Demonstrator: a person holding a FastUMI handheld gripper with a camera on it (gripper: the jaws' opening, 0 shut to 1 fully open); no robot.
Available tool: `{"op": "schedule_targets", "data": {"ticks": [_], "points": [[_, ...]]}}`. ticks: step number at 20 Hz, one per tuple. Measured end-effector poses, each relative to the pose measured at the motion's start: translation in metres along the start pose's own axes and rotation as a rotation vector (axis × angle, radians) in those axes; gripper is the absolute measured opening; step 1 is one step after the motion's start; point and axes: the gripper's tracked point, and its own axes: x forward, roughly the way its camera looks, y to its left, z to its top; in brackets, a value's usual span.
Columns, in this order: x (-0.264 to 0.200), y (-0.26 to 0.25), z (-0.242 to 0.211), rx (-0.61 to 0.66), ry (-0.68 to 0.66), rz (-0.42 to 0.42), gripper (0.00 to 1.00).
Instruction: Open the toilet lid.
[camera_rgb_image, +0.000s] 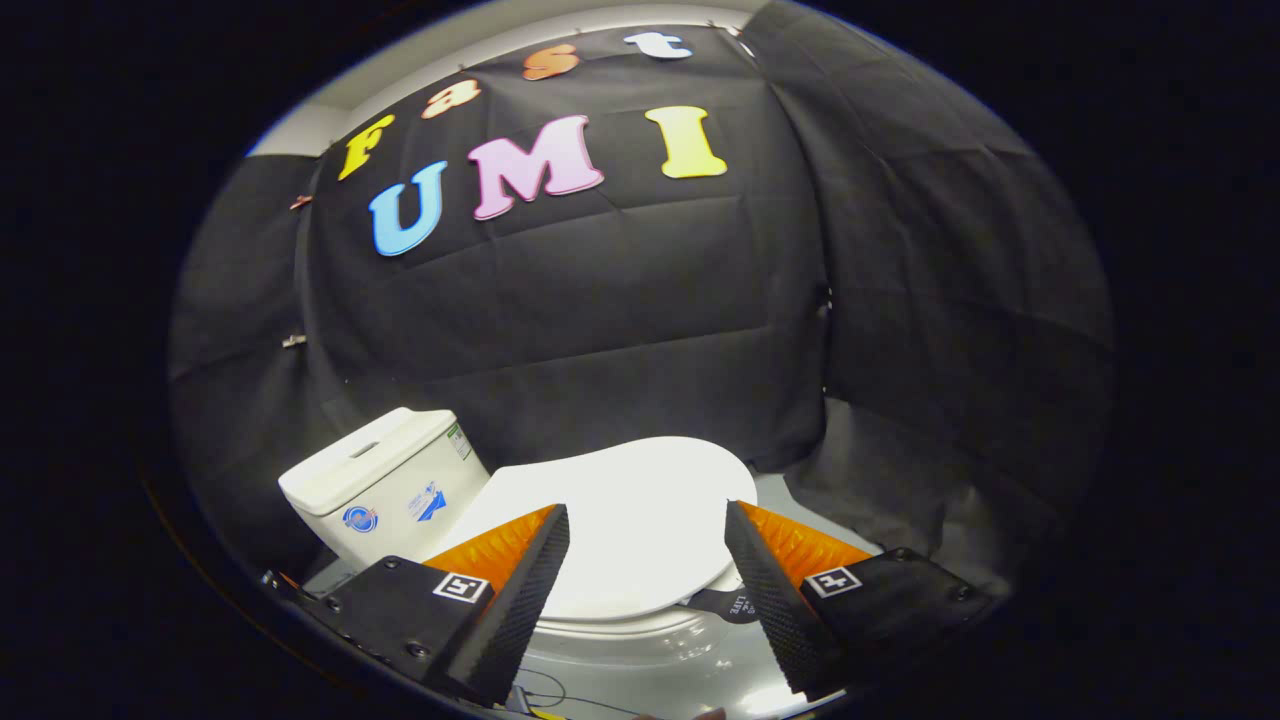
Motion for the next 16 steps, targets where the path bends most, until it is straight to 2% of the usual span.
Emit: {"op": "schedule_targets", "data": {"ticks": [11, 16], "points": [[0.042, -0.081, -0.083, 0.519, 0.248, -0.018, 0.99], [0.053, -0.109, -0.123, 0.639, 0.329, -0.079, 0.99]]}}
